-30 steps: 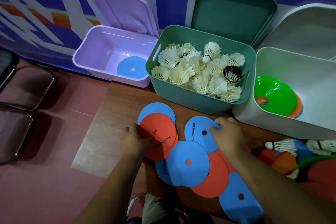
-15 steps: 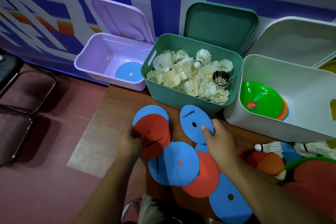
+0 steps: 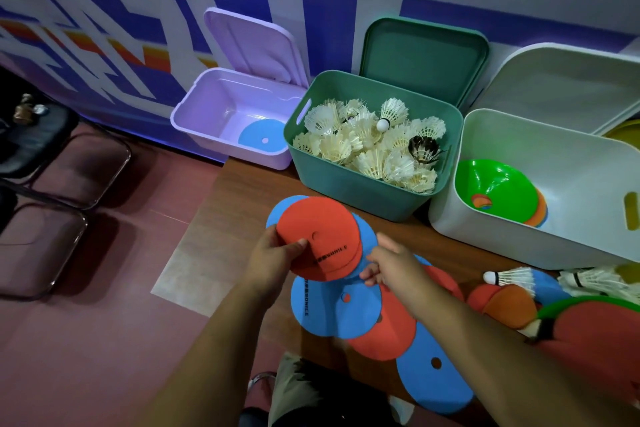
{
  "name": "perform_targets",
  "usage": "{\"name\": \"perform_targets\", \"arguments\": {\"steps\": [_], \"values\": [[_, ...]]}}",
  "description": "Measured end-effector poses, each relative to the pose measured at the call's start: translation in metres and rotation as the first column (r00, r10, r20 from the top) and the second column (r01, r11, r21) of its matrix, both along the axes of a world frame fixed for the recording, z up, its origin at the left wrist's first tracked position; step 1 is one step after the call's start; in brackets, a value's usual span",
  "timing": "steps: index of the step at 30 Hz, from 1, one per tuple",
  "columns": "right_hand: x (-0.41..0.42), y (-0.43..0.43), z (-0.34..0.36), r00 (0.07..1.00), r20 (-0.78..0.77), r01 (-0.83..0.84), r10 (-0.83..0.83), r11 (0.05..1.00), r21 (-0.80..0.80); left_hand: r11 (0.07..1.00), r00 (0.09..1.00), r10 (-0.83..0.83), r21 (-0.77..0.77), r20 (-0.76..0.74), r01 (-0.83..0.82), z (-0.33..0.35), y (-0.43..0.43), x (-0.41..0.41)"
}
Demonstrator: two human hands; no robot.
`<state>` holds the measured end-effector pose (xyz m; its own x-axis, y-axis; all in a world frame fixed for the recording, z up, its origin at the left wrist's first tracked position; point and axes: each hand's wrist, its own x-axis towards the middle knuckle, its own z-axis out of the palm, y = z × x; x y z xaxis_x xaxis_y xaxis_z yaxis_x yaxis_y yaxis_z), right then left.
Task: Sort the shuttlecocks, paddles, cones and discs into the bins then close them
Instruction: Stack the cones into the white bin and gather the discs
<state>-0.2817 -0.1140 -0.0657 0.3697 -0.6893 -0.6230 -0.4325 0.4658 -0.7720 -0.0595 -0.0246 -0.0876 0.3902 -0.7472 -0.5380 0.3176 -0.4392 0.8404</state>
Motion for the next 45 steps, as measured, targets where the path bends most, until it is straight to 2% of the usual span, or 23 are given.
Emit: {"name": "perform_targets", "arguments": {"steps": [2, 4, 8, 11, 12, 14, 15, 17, 22, 24, 27, 32, 35, 41, 45], "values": [[0.001, 0.006, 0.003, 0.997, -0.023, -0.081, 0.080, 0.997, -0.020, 1.000, 1.000, 0.005, 0.016, -0.012, -0.005, -0.003, 0.003, -0.007], [0.000, 0.012, 0.008, 0.991, -0.013, -0.137, 0.136, 0.984, -0.113, 1.000, 1.000, -0.007, 0.006, 0.001, 0.007, -0.001, 0.006, -0.015], [-0.002, 0.016, 0.010, 0.994, 0.006, -0.100, 0.105, 0.960, -0.260, 0.998, 0.998, 0.027, -0.052, 0.062, -0.024, -0.002, 0.008, -0.014], [0.000, 0.018, 0.008, 0.993, -0.050, -0.118, 0.107, 0.939, -0.324, 0.991, 0.982, -0.112, -0.055, 0.155, 0.121, -0.002, 0.007, -0.011], [0.001, 0.019, 0.005, 0.986, -0.102, -0.158, 0.131, 0.933, -0.324, 0.979, 0.957, -0.192, -0.029, 0.219, 0.203, -0.006, 0.006, -0.011], [0.002, 0.021, -0.005, 0.949, -0.241, -0.271, 0.202, 0.915, -0.300, 0.929, 0.861, -0.369, 0.139, 0.351, 0.342, -0.010, 0.007, -0.016], [0.003, 0.021, -0.011, 0.927, -0.294, -0.317, 0.231, 0.904, -0.288, 0.905, 0.825, -0.422, 0.231, 0.376, 0.358, -0.012, 0.007, -0.018], [0.005, 0.021, -0.019, 0.905, -0.348, -0.353, 0.245, 0.890, -0.290, 0.886, 0.794, -0.452, 0.304, 0.406, 0.350, -0.015, 0.007, -0.021], [0.008, 0.012, -0.020, 0.903, -0.389, -0.324, 0.181, 0.883, -0.341, 0.918, 0.774, -0.384, 0.295, 0.504, 0.263, -0.013, 0.001, -0.018], [0.008, 0.007, -0.018, 0.891, -0.420, -0.329, 0.174, 0.884, -0.332, 0.913, 0.740, -0.404, 0.292, 0.538, 0.286, -0.011, 0.002, -0.015], [0.004, 0.005, -0.015, 0.868, -0.462, -0.346, 0.184, 0.891, -0.294, 0.869, 0.703, -0.493, 0.335, 0.513, 0.364, -0.015, 0.007, -0.012], [-0.009, 0.021, -0.031, 0.772, -0.565, -0.415, 0.291, 0.904, -0.102, 0.815, 0.674, -0.565, 0.453, 0.476, 0.363, -0.040, 0.021, -0.025], [-0.015, 0.036, -0.043, 0.710, -0.620, -0.447, 0.335, 0.894, -0.029, 0.780, 0.624, -0.612, 0.502, 0.485, 0.375, -0.055, 0.033, -0.038], [-0.026, 0.052, -0.058, 0.750, -0.589, -0.399, 0.300, 0.916, -0.041, 0.755, 0.518, -0.638, 0.595, 0.570, 0.276, -0.059, 0.051, -0.053], [-0.029, 0.058, -0.062, 0.743, -0.611, -0.399, 0.273, 0.914, -0.077, 0.756, 0.534, -0.640, 0.578, 0.553, 0.308, -0.061, 0.050, -0.049]]}}
